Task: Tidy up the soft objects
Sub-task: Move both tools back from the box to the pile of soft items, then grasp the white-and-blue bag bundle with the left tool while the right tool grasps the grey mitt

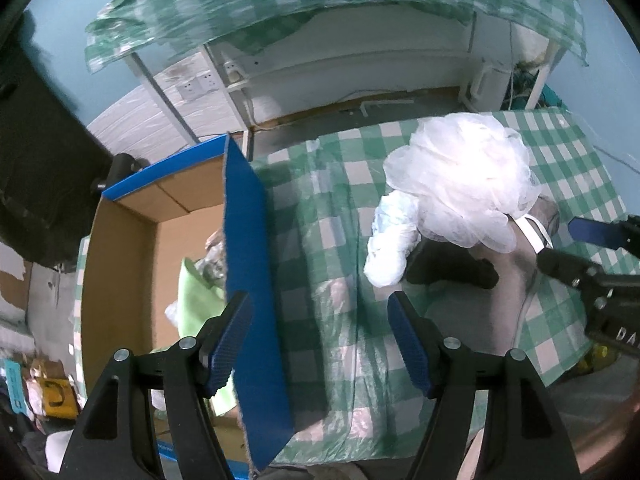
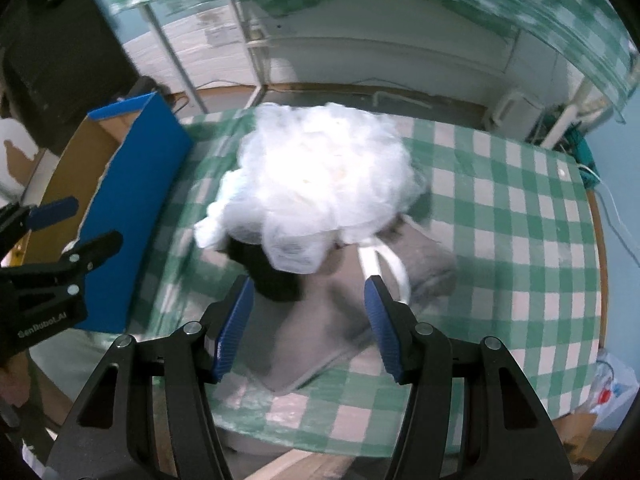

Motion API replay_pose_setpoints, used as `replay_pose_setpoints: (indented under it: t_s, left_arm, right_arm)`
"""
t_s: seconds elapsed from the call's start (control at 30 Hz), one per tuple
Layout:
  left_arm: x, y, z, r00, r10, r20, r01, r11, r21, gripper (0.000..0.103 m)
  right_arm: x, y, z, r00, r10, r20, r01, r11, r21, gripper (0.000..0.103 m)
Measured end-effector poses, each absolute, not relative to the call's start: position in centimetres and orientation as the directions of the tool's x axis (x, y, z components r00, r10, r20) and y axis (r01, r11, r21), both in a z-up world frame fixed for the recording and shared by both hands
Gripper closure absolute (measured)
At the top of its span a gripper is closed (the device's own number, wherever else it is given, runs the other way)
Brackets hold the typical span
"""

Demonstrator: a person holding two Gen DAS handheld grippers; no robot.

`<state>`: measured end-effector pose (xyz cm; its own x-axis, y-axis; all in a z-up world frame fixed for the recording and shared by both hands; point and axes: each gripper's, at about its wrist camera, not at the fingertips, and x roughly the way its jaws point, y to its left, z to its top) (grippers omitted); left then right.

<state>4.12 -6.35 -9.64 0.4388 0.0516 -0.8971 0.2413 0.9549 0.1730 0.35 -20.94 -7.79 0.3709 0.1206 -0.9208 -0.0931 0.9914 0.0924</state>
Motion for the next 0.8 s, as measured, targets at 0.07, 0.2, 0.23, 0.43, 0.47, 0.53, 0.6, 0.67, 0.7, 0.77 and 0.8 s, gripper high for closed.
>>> replay_pose_setpoints:
  t_s: [0.07, 0.2, 0.23, 0.43, 0.47, 0.53, 0.6, 0.67, 0.7, 0.77, 0.8]
  left_arm:
    - [4.4, -6.7, -10.0, 0.433, 0.054, -0.9, 0.245, 0.954, 0.175, 0.032]
    - [4.9, -7.3, -10.7, 0.424, 0.058, -0.904, 0.244, 0.954, 0.176, 0.032]
    - [5.1, -7.4, -10.8, 0.421, 0.054, -0.905, 0.245, 0.954, 0.171, 0.032]
    - [5.8, -7.9, -11.6, 0.405, 0.038, -0.913, 0.238, 0.96, 0.146, 0.032]
    - [6.0, -8.0, -11.9, 0.402, 0.035, -0.915, 0.236, 0.962, 0.141, 0.032]
    - [6.5, -8.1, -12.4, 0.402, 0.038, -0.915, 0.228, 0.963, 0.141, 0.031]
    - [7.0, -8.2, -12.8, 0.403, 0.041, -0.914, 0.218, 0.966, 0.139, 0.031]
    - [7.5, -8.2, -13.2, 0.402, 0.037, -0.915, 0.207, 0.97, 0.129, 0.031]
    - [7.8, -8.2, -13.4, 0.399, 0.035, -0.916, 0.2, 0.972, 0.124, 0.031]
    - [8.4, -8.2, -13.8, 0.394, 0.028, -0.919, 0.19, 0.976, 0.111, 0.031]
    - [8.7, -8.2, -14.0, 0.391, 0.022, -0.92, 0.185, 0.977, 0.102, 0.031]
  right_arm:
    - [0.4, -21.8, -8.1, 0.367, 0.115, -0.923, -0.072, 0.993, 0.095, 0.047]
    - [0.5, -23.0, -8.9, 0.351, 0.105, -0.93, -0.035, 0.995, 0.098, 0.046]
    - [0.6, -23.1, -9.3, 0.346, 0.102, -0.933, -0.027, 0.995, 0.099, 0.046]
    - [0.9, -23.9, -10.8, 0.312, 0.085, -0.946, -0.002, 0.996, 0.088, 0.046]
    - [1.0, -24.1, -11.1, 0.308, 0.083, -0.948, 0.004, 0.996, 0.089, 0.046]
    - [1.1, -24.3, -11.8, 0.302, 0.079, -0.95, 0.028, 0.995, 0.091, 0.046]
    - [1.1, -24.5, -12.6, 0.298, 0.071, -0.952, 0.058, 0.994, 0.093, 0.046]
    - [1.4, -24.6, -13.3, 0.295, 0.069, -0.953, 0.08, 0.992, 0.097, 0.046]
    - [1.5, -24.6, -13.6, 0.292, 0.07, -0.954, 0.088, 0.991, 0.1, 0.046]
    - [1.7, -24.7, -14.2, 0.289, 0.065, -0.955, 0.101, 0.99, 0.098, 0.046]
    - [1.8, -24.7, -14.5, 0.288, 0.059, -0.956, 0.103, 0.99, 0.092, 0.046]
